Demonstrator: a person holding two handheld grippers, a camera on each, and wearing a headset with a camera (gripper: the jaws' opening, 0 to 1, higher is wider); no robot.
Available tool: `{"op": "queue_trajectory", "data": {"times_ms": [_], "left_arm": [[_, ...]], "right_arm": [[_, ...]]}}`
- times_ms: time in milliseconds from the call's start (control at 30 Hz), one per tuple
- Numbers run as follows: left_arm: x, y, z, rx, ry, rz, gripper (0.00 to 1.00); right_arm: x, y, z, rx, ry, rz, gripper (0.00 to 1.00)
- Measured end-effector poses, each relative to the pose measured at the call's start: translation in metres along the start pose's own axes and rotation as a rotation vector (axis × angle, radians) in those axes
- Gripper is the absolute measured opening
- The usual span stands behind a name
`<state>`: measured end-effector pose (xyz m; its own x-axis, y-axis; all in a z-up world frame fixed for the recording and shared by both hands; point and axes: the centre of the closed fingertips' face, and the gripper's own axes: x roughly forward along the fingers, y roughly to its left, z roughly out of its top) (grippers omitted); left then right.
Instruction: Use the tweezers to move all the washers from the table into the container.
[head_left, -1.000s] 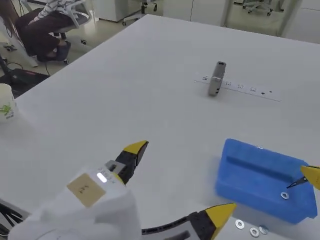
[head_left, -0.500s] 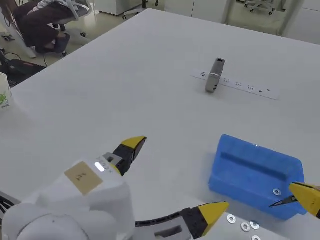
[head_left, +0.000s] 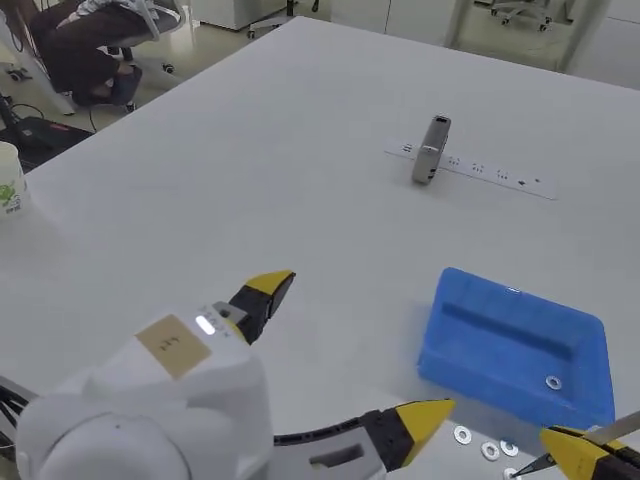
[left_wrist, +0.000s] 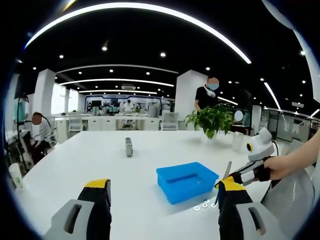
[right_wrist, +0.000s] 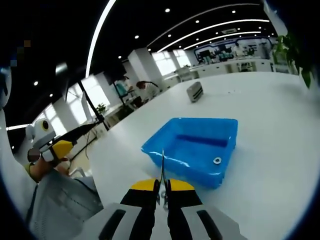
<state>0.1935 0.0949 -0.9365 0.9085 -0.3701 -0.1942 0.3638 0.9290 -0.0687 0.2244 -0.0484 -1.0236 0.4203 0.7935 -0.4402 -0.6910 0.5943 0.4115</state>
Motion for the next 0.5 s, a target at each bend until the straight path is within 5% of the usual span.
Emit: {"op": "queue_trajectory", "data": {"times_ms": [367,500], "left_arm": [[0.0006,-0.0011,-0.004,0.002,0.019,-0.009,0.89],[0.0017,-0.004,-0.0073,0.013,0.037,-0.022,0.89]], "right_arm": [[0.0024,-0.0009,-0.0074,-0.077,0.024,-0.032,0.04],[0.0025,0.0064,-0.0098,-0.231,0.059,-0.02,0.04]]}}
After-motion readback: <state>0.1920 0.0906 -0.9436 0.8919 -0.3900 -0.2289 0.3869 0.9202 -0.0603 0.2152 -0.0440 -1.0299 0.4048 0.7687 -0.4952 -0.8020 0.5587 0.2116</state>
